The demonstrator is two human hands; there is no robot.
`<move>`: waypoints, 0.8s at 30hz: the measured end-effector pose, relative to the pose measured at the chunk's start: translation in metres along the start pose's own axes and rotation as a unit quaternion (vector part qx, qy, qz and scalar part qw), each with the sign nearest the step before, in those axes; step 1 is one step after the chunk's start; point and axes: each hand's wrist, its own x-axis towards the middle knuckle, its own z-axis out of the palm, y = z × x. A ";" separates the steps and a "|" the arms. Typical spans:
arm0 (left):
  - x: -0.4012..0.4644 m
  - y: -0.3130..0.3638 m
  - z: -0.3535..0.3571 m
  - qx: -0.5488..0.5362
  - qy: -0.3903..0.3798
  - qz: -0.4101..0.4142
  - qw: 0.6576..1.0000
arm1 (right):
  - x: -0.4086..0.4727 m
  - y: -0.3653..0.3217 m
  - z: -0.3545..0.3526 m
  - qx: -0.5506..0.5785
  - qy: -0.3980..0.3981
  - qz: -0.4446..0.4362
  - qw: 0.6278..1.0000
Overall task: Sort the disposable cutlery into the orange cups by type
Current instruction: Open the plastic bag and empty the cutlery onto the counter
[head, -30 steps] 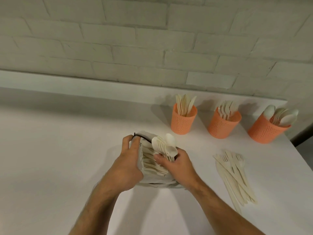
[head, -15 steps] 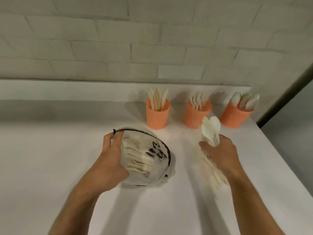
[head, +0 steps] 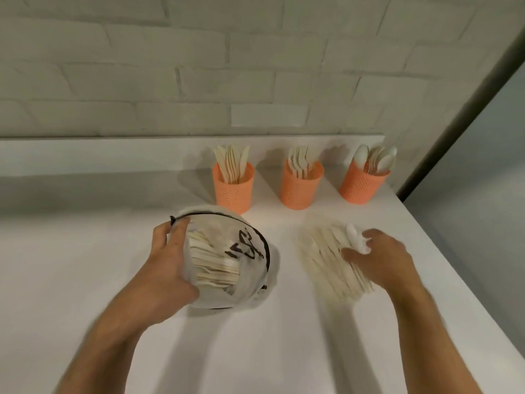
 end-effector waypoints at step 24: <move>-0.044 -0.006 -0.020 0.044 -0.025 -0.002 0.999 | -0.063 -0.170 0.134 -0.285 -0.079 -0.439 0.849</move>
